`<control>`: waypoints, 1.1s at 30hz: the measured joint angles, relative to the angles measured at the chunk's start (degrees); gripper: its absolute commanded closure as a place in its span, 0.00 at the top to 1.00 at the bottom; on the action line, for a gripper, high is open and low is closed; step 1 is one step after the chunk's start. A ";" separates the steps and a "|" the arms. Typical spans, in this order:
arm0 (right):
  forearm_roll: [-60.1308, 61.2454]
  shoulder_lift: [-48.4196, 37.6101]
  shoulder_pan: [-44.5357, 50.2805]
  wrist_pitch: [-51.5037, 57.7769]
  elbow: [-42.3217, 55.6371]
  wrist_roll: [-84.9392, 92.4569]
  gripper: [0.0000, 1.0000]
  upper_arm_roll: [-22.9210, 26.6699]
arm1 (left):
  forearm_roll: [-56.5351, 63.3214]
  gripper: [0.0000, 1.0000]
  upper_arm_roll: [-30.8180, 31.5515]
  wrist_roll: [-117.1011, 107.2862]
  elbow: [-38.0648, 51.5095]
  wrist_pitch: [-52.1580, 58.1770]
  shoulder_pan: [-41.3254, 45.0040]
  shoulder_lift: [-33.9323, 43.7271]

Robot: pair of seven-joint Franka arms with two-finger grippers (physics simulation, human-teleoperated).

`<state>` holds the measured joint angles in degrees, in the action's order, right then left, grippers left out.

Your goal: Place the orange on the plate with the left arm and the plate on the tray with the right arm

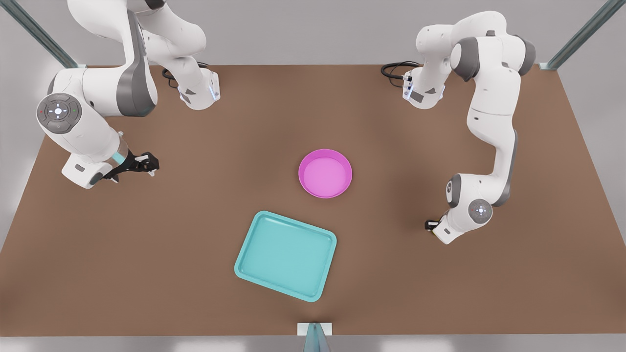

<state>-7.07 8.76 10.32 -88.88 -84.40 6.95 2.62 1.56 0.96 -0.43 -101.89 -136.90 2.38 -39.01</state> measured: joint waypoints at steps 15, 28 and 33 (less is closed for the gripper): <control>0.00 0.09 -0.03 -0.31 -0.26 0.09 1.00 0.09 | -2.88 0.53 2.95 -23.31 25.65 23.05 39.65 -2.87; 0.03 0.47 0.01 -0.58 -0.32 0.14 1.00 0.09 | -4.31 1.00 1.56 -38.58 23.07 36.71 40.43 -1.77; 5.09 6.36 2.53 -0.60 -0.84 -0.06 1.00 -0.55 | -4.54 1.00 -4.51 -37.37 41.46 55.90 16.68 15.26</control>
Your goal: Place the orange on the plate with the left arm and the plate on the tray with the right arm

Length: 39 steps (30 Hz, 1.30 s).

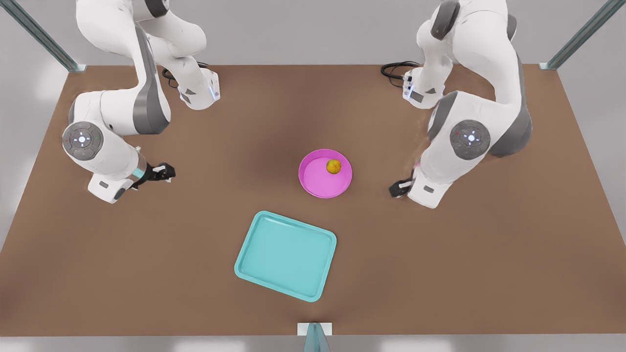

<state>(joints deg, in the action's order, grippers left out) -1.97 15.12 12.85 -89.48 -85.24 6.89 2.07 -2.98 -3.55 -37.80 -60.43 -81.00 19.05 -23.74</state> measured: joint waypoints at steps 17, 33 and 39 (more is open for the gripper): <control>16.00 15.60 23.67 -39.49 -15.09 -24.75 1.00 -8.64 | -6.16 1.00 -2.68 13.89 -1.65 15.28 -11.19 13.30; 17.36 20.83 25.65 -46.87 -16.50 -35.92 1.00 -8.71 | -5.44 1.00 -3.94 19.85 -2.17 16.19 -11.23 13.27; 17.45 23.32 26.51 -46.64 -15.88 -37.65 1.00 -8.93 | -5.29 1.00 -4.00 21.04 -2.22 15.53 -11.32 12.88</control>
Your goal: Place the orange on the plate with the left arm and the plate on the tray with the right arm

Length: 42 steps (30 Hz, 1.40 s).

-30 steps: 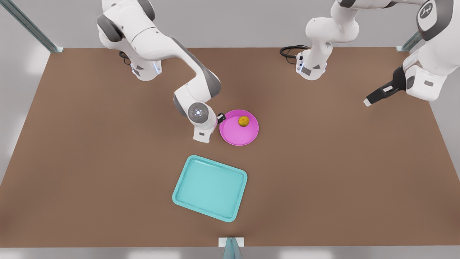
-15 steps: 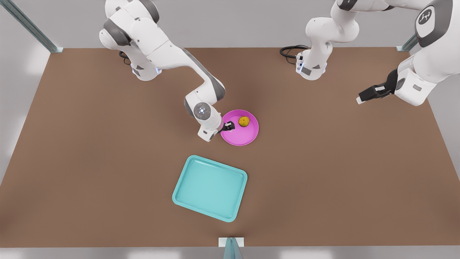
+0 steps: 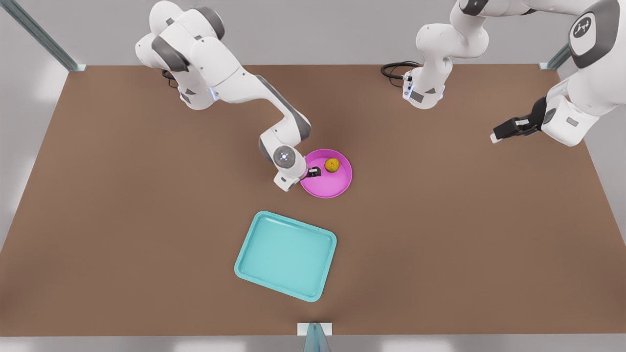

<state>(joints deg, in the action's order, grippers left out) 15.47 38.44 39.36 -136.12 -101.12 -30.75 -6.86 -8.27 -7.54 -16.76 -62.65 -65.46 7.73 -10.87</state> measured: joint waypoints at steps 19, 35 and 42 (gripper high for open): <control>0.86 0.81 0.01 1.83 2.57 -0.35 0.21 -0.09 | 0.07 1.00 0.00 1.97 -0.13 0.13 0.09 -0.10; 0.65 -4.12 -0.75 8.19 5.58 2.35 0.21 0.18 | -0.01 1.00 0.30 2.58 0.22 0.19 0.12 0.36; 1.49 -4.29 -2.38 8.46 8.26 3.40 0.21 0.82 | -0.19 1.00 0.58 2.61 0.54 -0.15 0.83 0.32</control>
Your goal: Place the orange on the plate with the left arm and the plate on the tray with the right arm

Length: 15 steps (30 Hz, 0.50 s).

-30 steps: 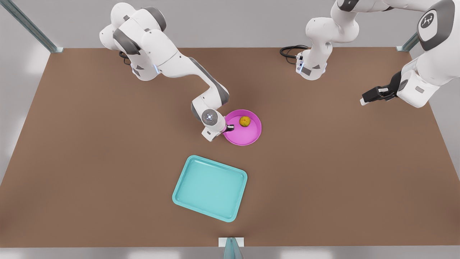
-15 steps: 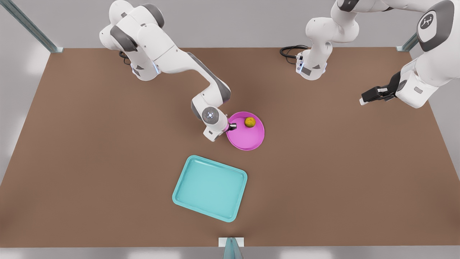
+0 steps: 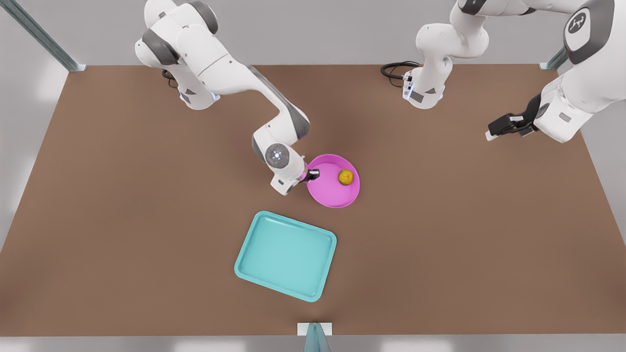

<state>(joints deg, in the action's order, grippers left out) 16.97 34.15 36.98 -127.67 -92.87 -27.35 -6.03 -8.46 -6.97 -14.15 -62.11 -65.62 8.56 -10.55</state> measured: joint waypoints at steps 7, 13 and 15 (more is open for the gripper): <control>1.27 1.33 -4.34 0.04 6.35 0.71 0.21 0.53 | 0.14 1.00 -2.05 0.02 0.00 -0.90 -0.80 0.02; 1.48 2.81 -8.84 0.08 9.81 1.14 0.21 0.50 | 1.01 1.00 -1.87 0.06 -0.50 -1.61 -0.29 -0.83; 1.43 3.82 -11.21 0.08 10.15 1.28 0.21 0.55 | 1.18 1.00 -1.91 0.10 -0.22 -1.80 -0.06 -1.04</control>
<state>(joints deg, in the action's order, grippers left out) 18.40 37.96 25.77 -127.59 -82.71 -26.07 -5.48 -7.28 -8.88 -14.06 -62.32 -67.42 8.50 -11.59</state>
